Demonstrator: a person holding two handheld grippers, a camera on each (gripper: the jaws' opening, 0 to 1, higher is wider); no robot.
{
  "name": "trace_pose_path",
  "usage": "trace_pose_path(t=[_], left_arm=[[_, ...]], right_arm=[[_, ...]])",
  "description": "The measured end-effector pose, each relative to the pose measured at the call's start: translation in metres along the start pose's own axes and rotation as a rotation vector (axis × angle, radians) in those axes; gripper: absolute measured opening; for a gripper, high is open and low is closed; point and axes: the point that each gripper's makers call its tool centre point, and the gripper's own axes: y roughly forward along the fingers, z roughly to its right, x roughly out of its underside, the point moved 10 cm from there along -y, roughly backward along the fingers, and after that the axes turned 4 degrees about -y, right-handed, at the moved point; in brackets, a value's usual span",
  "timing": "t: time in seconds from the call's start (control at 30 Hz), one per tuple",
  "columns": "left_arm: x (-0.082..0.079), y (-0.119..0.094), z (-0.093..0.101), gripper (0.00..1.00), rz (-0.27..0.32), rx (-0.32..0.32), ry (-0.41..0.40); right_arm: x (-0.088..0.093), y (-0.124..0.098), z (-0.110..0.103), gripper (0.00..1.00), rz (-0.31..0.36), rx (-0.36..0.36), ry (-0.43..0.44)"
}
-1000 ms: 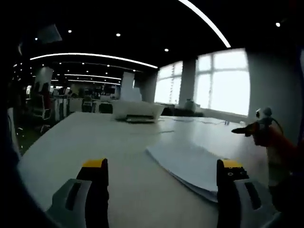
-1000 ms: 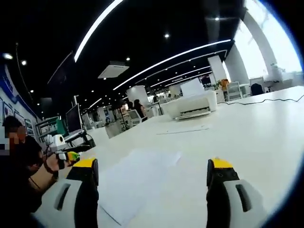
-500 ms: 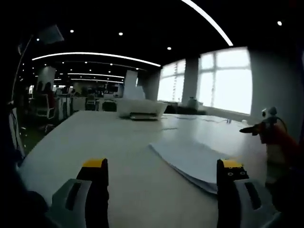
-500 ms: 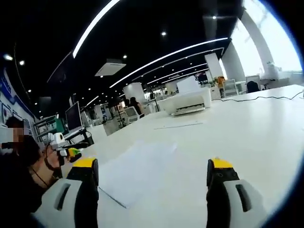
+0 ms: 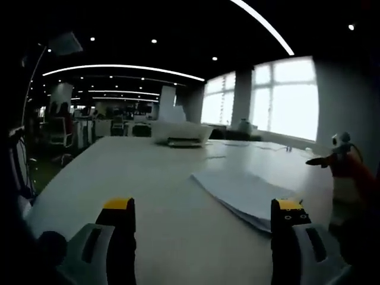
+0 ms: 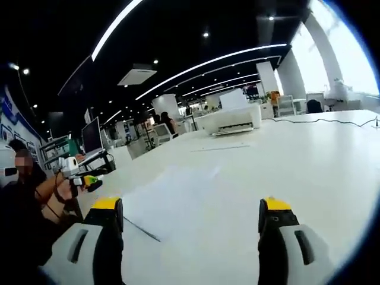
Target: Organize the stack of printing papers by aligning and flattening the scattered papers on the table
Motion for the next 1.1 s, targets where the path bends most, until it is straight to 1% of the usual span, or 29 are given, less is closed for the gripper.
trace_pose_path(t=[0.23, 0.5, 1.1], left_arm=[[0.002, -0.003, -0.002, 0.97, -0.005, -0.006, -0.003], [0.002, -0.004, 0.003, 0.97, -0.007, 0.002, -0.001], [0.001, -0.005, 0.005, 0.97, -0.013, 0.008, -0.005]], right_arm=[[0.006, -0.006, -0.002, 0.9, -0.048, 0.01, -0.014], [0.009, -0.01, -0.002, 0.9, -0.071, 0.013, -0.02], [0.012, -0.011, -0.001, 0.9, -0.106, 0.018, -0.042]])
